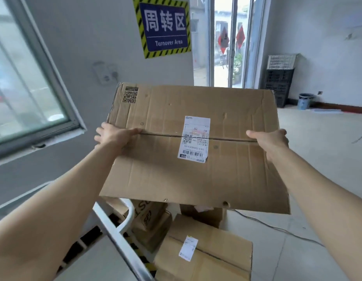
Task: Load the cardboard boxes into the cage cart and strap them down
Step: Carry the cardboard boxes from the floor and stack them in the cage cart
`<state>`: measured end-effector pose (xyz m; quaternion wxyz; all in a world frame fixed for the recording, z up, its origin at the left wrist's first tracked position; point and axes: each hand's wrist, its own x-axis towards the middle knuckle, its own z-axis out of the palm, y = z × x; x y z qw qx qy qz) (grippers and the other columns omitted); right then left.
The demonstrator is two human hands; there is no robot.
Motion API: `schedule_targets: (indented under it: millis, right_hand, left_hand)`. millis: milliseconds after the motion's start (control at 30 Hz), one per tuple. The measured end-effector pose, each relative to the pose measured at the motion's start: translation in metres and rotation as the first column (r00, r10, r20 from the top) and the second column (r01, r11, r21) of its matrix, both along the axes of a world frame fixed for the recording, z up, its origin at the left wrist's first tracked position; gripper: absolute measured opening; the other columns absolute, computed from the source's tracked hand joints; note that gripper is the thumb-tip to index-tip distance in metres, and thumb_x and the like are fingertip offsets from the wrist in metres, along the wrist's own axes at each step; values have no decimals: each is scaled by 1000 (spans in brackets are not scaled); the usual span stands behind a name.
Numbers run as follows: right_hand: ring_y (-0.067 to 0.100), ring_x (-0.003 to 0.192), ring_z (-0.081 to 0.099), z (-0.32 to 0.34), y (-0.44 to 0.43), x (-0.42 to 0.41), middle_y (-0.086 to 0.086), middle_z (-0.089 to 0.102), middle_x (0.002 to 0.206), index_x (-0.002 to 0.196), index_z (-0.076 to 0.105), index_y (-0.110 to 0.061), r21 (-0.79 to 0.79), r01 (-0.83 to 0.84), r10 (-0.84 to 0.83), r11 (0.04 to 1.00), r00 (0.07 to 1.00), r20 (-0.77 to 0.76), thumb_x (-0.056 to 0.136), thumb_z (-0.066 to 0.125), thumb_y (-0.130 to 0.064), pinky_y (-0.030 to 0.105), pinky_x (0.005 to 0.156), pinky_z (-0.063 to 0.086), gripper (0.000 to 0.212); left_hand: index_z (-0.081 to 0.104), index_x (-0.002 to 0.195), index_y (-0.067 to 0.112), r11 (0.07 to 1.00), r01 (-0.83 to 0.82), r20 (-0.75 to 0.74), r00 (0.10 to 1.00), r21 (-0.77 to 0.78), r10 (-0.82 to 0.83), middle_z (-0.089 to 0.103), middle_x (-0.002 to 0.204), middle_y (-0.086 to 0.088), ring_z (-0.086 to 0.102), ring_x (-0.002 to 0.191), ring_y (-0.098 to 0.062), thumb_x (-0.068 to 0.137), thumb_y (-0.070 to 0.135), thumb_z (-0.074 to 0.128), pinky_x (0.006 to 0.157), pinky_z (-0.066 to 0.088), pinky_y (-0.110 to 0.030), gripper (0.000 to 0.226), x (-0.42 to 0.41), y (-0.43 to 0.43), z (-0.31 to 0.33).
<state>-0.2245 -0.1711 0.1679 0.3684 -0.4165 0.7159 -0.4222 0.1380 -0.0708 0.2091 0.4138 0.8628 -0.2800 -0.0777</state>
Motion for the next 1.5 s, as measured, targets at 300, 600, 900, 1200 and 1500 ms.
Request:
schedule_targets:
  millis: [300,600,900,1200,1500]
  right_hand:
    - [38,138,32,31,28,205,15,27,154,152,11,-13,-112,-353,353,929,935,-19,67,81,-49,54,109,34,116]
    - [33,116,54,6,145,452,10,45,141,143,25,-8,-67,-694,690,717,720,-76,72,78,-43,39,94,46,96]
    - [34,125,49,-99,242,641,15,43,142,141,31,-7,157,-775,788,612,582,-202,63,82,-51,42,101,44,103]
    - [35,134,39,-205,245,697,17,36,149,146,20,-4,373,-758,844,536,462,-273,74,78,-44,43,107,35,101]
    - [36,131,42,-298,211,730,16,36,148,147,14,-3,463,-746,877,480,425,-224,75,79,-39,42,106,36,103]
  left_hand:
    - [20,145,2,940,-338,8,941,-34,339,21,152,-17,18,141,-35,60,59,80,115,18,-51,119,140,159,26]
    - [19,146,1,774,-633,-125,766,24,631,22,151,-16,17,141,-35,60,55,82,113,20,-48,119,289,362,-20]
    - [18,146,1,636,-735,-197,604,237,772,22,152,-15,18,141,-34,60,58,81,114,19,-45,121,419,487,-123]
    - [22,145,3,639,-656,-286,573,401,768,27,149,-12,25,137,-32,65,56,79,111,24,-43,111,472,495,-238]
    - [24,144,4,601,-637,-324,507,484,799,27,150,-11,31,136,-33,66,50,80,111,28,-46,107,509,472,-357]
